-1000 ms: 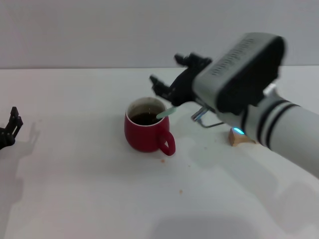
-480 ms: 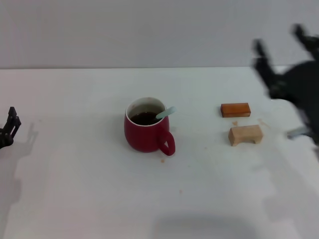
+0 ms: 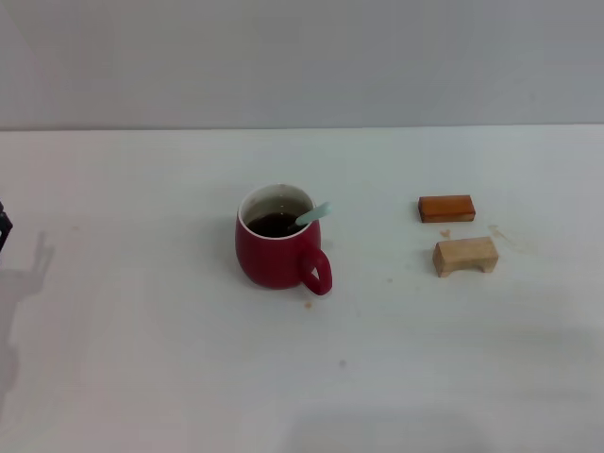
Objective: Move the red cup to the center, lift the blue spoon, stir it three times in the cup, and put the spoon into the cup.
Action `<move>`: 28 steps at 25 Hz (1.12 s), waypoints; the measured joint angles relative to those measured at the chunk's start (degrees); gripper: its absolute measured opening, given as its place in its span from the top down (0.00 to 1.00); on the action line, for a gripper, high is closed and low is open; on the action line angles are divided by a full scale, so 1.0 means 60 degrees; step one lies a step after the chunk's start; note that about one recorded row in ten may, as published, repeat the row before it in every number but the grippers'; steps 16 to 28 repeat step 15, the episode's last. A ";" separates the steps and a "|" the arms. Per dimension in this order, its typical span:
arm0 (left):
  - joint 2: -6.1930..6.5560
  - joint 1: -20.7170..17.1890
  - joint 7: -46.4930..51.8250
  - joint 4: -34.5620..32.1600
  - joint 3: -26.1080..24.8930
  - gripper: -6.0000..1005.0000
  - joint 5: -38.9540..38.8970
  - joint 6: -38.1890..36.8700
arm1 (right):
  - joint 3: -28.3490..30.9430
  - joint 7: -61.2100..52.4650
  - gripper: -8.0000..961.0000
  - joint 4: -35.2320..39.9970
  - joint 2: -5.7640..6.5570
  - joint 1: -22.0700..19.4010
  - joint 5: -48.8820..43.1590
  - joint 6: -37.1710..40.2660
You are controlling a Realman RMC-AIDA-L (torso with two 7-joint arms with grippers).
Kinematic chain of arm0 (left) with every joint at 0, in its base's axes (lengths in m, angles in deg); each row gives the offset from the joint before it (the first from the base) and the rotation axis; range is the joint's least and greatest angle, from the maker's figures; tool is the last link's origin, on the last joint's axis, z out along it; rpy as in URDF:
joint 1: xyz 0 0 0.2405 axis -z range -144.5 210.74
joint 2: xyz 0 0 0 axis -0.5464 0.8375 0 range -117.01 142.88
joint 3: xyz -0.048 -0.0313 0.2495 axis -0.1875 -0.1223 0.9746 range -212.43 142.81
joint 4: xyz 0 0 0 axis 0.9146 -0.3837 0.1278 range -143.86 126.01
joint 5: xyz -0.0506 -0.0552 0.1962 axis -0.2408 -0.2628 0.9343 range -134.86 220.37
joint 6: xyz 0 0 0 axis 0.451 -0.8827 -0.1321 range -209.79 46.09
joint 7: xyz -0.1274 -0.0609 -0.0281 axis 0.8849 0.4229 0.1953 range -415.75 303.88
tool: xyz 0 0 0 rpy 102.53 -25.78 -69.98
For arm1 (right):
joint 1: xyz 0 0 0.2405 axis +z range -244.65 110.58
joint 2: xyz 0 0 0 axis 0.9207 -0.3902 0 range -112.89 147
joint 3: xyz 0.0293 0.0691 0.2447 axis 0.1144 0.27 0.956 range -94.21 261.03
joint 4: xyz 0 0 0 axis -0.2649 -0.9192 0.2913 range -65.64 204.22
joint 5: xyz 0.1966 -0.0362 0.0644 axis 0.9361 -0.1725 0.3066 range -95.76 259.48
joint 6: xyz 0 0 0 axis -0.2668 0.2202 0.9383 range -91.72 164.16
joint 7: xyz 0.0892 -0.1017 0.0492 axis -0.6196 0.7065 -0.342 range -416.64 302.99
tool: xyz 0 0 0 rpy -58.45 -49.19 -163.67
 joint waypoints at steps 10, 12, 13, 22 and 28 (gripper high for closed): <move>-0.0004 -0.0175 0.0339 0.0004 -0.0131 0.16 0.0000 -0.0235 | -0.0087 -0.1514 0.28 0.1664 -0.0021 0.0090 0.1202 0.0906; -0.0011 -0.0175 0.0341 -0.0001 -0.0135 0.16 0.0000 -0.0239 | -0.0091 -0.1530 0.28 0.1781 -0.0030 0.0117 0.1224 0.0957; -0.0011 -0.0175 0.0341 -0.0001 -0.0135 0.16 0.0000 -0.0239 | -0.0091 -0.1530 0.28 0.1781 -0.0030 0.0117 0.1224 0.0957; -0.0016 -0.0175 0.0332 -0.0001 -0.0138 0.16 0.0000 -0.0239 | -0.0092 -0.1531 0.28 0.1812 -0.0031 0.0130 0.1230 0.0963; -0.0016 -0.0175 0.0332 -0.0001 -0.0138 0.16 0.0000 -0.0239 | -0.0092 -0.1531 0.28 0.1812 -0.0031 0.0130 0.1230 0.0963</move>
